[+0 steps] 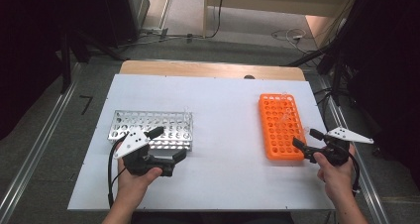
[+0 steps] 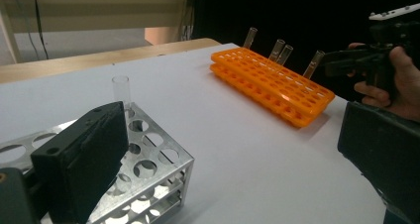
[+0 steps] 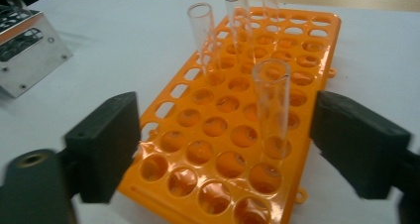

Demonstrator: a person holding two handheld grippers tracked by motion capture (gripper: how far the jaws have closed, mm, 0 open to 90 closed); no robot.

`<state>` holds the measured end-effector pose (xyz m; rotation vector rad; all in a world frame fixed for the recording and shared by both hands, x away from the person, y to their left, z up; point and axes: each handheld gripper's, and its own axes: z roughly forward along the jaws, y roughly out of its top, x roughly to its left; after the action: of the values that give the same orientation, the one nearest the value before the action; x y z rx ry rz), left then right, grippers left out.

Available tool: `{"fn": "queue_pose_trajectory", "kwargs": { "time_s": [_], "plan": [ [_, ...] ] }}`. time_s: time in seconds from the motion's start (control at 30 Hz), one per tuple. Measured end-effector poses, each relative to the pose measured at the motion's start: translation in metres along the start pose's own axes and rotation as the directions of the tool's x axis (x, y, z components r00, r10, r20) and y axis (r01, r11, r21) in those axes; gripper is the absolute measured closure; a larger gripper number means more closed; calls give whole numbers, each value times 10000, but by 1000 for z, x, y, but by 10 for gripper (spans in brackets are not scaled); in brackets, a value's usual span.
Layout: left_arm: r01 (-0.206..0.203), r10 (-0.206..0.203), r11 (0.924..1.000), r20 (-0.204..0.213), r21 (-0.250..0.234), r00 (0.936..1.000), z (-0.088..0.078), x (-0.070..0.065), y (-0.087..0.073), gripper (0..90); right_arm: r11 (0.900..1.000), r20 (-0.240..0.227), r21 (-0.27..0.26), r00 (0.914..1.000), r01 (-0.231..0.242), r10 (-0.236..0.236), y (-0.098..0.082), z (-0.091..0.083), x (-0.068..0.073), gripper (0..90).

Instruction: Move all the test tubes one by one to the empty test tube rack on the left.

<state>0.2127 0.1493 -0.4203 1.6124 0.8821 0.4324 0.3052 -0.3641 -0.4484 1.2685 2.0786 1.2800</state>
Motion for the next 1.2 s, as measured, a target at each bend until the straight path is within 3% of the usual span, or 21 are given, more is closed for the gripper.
{"fn": "queue_pose_trajectory", "kwargs": {
  "time_s": [0.2, 0.43, 0.87, 1.2],
  "plan": [
    [179, -179, 9998, -1, 20, 9998, -3, 1, -8, 0, 9993, 558, 385, 9984, -42, 20, -1, 13, -5, 373],
    [211, -211, 9997, -5, 111, 9998, -2, 2, -12, 0, 9988, 879, 478, 9961, -56, 14, -6, 19, -9, 575],
    [240, -240, 9996, 29, 168, 9997, 3, 1, -13, 0, 9990, 1420, 345, 9893, 301, -347, -14, 22, -11, 734],
    [248, -249, 9996, 55, 141, 9997, 4, 0, -13, 0, 9998, 1204, -113, 9926, 174, -159, -7, 14, -12, 740]
  ]
}}
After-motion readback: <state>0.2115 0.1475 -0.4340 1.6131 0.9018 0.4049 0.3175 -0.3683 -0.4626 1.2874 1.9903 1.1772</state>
